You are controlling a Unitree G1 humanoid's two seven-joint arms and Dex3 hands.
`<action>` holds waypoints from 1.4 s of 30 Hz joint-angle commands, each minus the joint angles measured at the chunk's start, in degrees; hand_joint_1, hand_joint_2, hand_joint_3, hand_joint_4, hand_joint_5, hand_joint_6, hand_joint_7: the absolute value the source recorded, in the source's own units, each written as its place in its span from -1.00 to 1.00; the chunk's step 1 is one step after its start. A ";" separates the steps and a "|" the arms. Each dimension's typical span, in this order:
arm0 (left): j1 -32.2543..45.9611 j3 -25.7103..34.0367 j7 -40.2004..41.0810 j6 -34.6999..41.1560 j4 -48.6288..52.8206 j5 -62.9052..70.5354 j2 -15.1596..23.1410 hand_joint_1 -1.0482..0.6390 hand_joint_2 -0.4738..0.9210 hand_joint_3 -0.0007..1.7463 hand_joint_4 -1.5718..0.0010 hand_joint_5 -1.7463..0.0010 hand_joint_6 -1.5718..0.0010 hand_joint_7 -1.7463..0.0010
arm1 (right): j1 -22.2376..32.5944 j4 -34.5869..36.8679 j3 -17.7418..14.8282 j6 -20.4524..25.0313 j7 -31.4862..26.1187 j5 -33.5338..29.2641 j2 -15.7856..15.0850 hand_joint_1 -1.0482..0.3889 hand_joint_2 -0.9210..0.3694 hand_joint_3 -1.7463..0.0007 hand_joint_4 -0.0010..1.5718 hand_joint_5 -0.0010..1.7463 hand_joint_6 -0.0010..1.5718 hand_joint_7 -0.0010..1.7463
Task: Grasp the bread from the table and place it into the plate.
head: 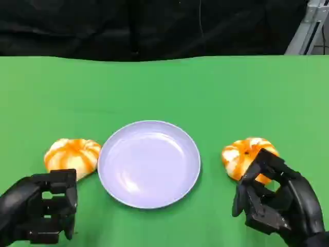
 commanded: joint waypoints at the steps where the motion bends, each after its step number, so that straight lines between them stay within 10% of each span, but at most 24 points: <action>1: -0.39 0.10 -0.22 -0.27 -0.12 0.25 1.00 0.39 0.63 0.34 -0.01 -1.00 0.12 -1.00 | -0.23 -0.46 -0.54 -0.48 -0.01 0.39 -0.63 0.33 -0.45 -0.40 0.11 1.00 -0.21 0.97; 22: 0.21 2.00 3.20 -3.33 -0.30 -0.38 -2.38 0.41 0.61 0.31 0.05 -1.00 0.09 -0.78 | -0.11 -0.80 -0.47 -0.15 -0.25 0.38 -0.49 0.31 -0.43 -0.40 0.10 1.00 -0.21 0.98; 26: 0.26 2.60 5.28 -4.97 -0.96 -0.46 -4.28 0.20 0.77 -0.28 0.29 -0.49 0.11 0.02 | -0.07 -0.90 -0.55 -0.01 -0.25 0.57 -0.53 0.30 -0.43 -0.40 0.10 1.00 -0.21 0.98; 28: 0.22 2.39 5.38 -5.29 -1.35 -0.34 -4.45 -0.05 0.93 -0.66 0.49 0.16 0.25 0.60 | -0.05 -0.95 -0.58 -0.03 -0.32 0.52 -0.57 0.30 -0.43 -0.40 0.10 1.00 -0.21 0.98; 30: 0.31 1.83 6.75 -6.12 -2.43 2.09 -3.93 -0.26 0.98 -0.70 0.72 0.42 0.40 0.83 | -0.27 -0.49 -0.71 -0.28 -0.09 0.67 -0.62 0.30 -0.43 -0.40 0.10 1.00 -0.21 0.98; 42: -0.02 -3.12 27.92 -17.12 -2.98 34.71 0.56 -0.74 1.00 -0.68 1.00 1.00 0.72 0.99 | -0.47 0.17 -0.99 -0.46 0.20 0.80 -0.79 0.32 -0.43 -0.41 0.10 1.00 -0.21 0.98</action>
